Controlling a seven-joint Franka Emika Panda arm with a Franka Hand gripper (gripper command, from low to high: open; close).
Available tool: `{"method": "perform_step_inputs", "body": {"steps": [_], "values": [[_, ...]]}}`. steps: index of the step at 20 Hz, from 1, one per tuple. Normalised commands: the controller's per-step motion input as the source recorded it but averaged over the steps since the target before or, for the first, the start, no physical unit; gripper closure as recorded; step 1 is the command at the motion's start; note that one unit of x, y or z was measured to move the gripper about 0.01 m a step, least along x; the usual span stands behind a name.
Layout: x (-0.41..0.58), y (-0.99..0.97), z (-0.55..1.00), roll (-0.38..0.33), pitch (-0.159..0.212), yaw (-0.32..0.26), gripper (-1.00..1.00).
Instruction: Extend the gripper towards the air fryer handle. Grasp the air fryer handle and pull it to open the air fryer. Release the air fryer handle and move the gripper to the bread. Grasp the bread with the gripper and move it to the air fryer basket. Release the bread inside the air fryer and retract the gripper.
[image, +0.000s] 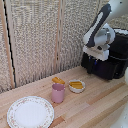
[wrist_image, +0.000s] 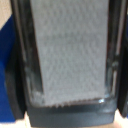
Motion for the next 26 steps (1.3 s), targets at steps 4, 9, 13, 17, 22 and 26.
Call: {"method": "perform_step_inputs", "body": {"steps": [4, 9, 13, 17, 22, 26], "values": [[-0.398, 0.71, -0.07, -0.087, 0.004, 0.024, 1.0], [-0.313, 0.49, -0.12, -0.034, -0.001, 0.106, 1.0], [0.0, 0.26, -0.05, -0.04, 0.033, 0.042, -1.0], [-0.041, 0.07, 0.0, 0.0, 0.0, -0.045, -1.0], [-0.023, 0.0, -0.03, 0.0, -0.001, -0.015, -1.0], [0.112, 0.16, 0.24, 0.007, -0.006, -0.074, -1.0]]}}
